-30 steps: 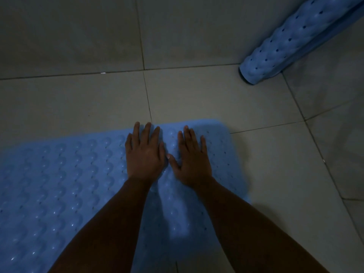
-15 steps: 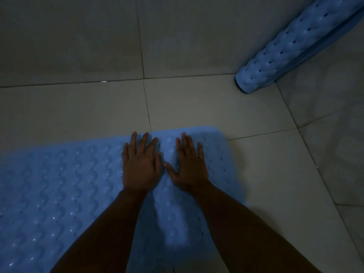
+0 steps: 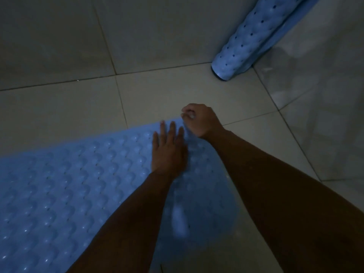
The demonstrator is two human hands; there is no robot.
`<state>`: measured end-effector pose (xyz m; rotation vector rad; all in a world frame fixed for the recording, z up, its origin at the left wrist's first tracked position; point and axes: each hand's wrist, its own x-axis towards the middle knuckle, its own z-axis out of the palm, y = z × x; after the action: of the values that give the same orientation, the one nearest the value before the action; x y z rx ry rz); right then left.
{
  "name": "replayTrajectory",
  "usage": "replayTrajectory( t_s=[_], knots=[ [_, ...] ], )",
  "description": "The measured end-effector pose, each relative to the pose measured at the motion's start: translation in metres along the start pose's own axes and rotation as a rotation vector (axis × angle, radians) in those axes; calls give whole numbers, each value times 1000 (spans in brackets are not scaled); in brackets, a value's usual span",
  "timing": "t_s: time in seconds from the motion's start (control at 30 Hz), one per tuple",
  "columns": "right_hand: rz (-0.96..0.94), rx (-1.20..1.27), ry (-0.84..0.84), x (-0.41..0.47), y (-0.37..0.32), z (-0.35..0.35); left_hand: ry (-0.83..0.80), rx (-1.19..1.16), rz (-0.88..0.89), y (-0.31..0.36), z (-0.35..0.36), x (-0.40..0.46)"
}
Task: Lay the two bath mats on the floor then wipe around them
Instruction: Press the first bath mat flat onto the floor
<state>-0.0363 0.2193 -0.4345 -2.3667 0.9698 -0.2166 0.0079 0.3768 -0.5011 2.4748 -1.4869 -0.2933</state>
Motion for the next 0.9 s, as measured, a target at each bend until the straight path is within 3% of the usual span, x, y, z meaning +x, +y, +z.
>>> replayTrajectory(
  t_s=[0.17,0.27,0.5,0.6,0.73,0.9],
  knots=[
    [-76,-78,107,-28,55,4,-26,129,13,17,25,6],
    [3,-180,93,-38,71,7,-25,118,27,18,28,8],
    [74,-111,146,-64,91,0,-57,97,19,19,29,10],
    [33,-180,114,-68,91,-5,-83,81,13,18,27,11],
    [-48,-194,106,-69,71,-11,-247,81,-29,22,4,20],
    [-112,-272,-121,-69,49,-5,-382,-46,-118,21,-65,64]
  ],
)
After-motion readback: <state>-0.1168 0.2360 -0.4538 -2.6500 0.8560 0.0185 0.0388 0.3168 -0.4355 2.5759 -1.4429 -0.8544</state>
